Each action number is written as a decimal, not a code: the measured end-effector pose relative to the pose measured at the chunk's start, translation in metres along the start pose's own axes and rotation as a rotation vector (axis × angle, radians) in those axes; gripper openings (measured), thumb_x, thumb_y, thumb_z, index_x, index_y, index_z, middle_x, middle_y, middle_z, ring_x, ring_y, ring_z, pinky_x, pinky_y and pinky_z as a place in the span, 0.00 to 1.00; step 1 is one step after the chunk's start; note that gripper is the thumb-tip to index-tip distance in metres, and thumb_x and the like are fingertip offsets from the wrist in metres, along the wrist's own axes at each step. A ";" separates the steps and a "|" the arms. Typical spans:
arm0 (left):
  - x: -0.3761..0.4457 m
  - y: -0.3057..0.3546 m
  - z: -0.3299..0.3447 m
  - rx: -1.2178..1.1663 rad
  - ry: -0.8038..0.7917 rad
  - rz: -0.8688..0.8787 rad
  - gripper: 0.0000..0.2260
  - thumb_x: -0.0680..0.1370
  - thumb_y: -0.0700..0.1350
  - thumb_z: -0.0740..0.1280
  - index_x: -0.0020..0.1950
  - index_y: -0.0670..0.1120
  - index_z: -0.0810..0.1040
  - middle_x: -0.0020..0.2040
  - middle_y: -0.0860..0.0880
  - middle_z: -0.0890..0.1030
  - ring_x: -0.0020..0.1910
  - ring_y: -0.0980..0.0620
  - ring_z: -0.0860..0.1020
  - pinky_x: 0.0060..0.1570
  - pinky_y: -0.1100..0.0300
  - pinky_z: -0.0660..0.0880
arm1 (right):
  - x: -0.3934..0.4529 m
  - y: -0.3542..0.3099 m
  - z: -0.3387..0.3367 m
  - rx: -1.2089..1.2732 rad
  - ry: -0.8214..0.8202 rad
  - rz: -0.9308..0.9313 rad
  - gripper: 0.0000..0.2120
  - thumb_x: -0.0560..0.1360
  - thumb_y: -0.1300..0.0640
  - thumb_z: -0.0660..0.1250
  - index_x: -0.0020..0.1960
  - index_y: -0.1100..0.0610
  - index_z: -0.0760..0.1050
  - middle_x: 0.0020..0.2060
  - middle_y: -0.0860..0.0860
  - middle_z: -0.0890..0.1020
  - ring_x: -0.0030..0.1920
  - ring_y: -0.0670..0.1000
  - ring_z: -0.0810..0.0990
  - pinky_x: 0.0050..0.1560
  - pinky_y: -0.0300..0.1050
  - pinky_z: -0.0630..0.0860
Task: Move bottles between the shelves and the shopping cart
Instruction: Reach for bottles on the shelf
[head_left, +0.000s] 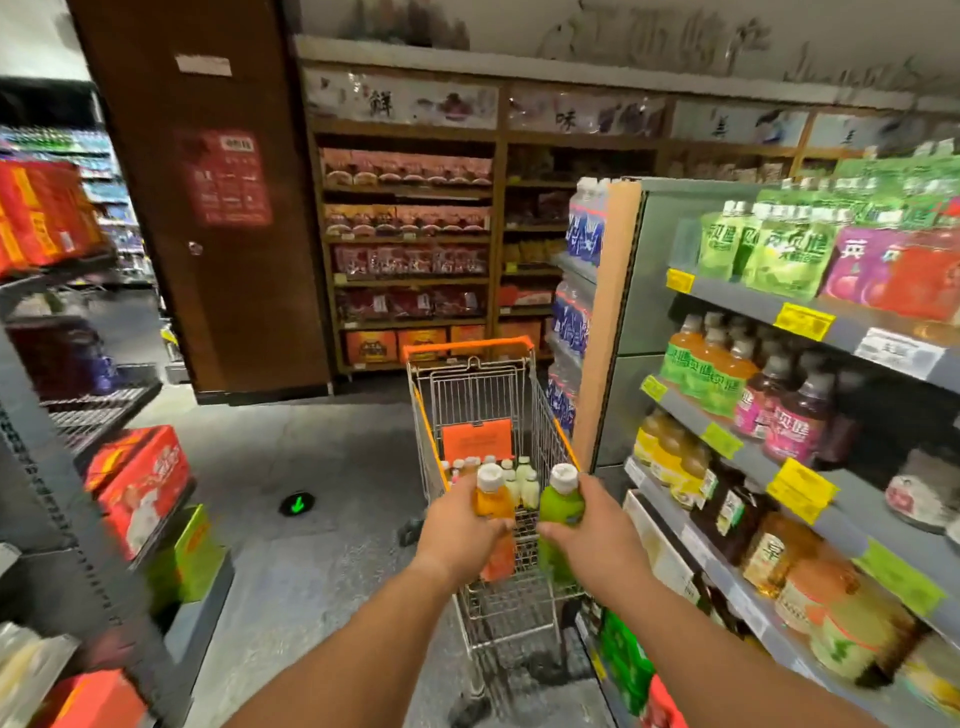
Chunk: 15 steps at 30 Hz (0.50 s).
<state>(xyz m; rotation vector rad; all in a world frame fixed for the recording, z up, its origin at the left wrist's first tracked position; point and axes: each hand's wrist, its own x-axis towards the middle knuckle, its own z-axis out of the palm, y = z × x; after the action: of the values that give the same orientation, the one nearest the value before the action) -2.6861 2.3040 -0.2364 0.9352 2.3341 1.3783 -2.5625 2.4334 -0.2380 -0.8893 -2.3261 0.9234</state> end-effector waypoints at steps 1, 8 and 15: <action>0.023 -0.010 0.003 0.011 -0.015 0.000 0.15 0.69 0.46 0.76 0.53 0.54 0.78 0.42 0.60 0.81 0.45 0.58 0.79 0.50 0.62 0.75 | 0.019 0.004 0.011 -0.013 -0.006 0.016 0.26 0.66 0.50 0.78 0.61 0.48 0.71 0.52 0.47 0.80 0.54 0.51 0.78 0.53 0.46 0.73; 0.189 -0.072 0.020 -0.011 -0.100 -0.037 0.18 0.68 0.47 0.78 0.56 0.55 0.78 0.46 0.58 0.82 0.48 0.55 0.81 0.55 0.53 0.78 | 0.152 0.031 0.076 -0.047 0.003 0.097 0.25 0.66 0.51 0.79 0.59 0.47 0.72 0.48 0.46 0.80 0.49 0.51 0.79 0.49 0.46 0.74; 0.305 -0.121 0.043 0.056 -0.174 -0.057 0.24 0.68 0.47 0.78 0.63 0.55 0.77 0.50 0.58 0.79 0.51 0.55 0.76 0.50 0.63 0.69 | 0.254 0.068 0.133 -0.027 -0.041 0.182 0.25 0.65 0.51 0.79 0.57 0.44 0.70 0.41 0.40 0.76 0.40 0.45 0.73 0.40 0.41 0.66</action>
<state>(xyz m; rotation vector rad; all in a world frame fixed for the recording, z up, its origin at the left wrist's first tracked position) -2.9411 2.4909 -0.3353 0.9555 2.2600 1.1660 -2.7909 2.5978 -0.3271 -1.1185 -2.3263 0.9943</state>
